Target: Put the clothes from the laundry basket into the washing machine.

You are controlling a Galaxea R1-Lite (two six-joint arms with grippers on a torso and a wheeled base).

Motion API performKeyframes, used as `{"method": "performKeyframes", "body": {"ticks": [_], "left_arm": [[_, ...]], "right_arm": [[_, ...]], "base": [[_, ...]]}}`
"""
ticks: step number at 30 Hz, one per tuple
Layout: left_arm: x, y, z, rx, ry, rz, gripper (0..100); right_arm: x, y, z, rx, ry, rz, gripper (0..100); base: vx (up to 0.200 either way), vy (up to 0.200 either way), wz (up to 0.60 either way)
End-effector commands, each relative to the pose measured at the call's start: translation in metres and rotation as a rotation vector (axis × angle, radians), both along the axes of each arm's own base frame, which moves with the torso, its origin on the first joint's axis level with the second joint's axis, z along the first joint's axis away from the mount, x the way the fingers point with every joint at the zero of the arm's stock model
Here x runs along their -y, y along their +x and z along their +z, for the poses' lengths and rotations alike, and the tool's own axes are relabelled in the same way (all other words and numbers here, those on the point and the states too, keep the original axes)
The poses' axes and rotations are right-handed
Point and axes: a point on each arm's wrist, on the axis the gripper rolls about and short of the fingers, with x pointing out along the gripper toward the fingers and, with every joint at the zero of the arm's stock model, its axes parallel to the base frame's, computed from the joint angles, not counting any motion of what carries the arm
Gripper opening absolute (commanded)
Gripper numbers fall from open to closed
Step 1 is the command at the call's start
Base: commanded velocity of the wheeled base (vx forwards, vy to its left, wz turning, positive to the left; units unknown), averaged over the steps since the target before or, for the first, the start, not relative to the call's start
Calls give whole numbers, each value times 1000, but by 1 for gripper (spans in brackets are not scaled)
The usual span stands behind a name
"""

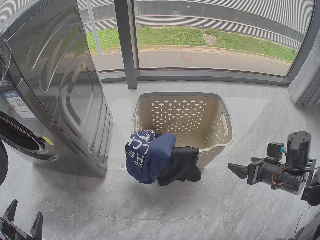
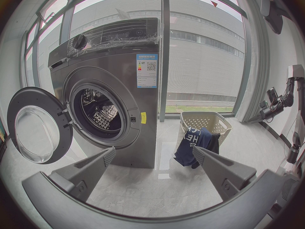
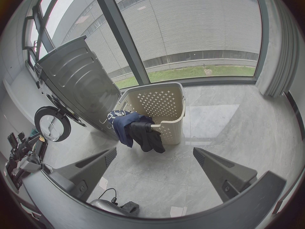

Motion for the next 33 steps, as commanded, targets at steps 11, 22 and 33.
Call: {"method": "performKeyframes", "body": {"ticks": [11,22,33], "left_arm": [[0,0,-5,-3,0,1,100],[0,0,-5,-3,2,1,100],[0,0,-5,-3,2,1,100]], "right_arm": [[-56,56,-37,-56,-48,-18,100],[-74,82,-55,-56,-49,-32,100],[-94,106,-79,-80,-52,-53,100]], "base": [[0,0,0],[0,0,0],[0,0,0]]}}
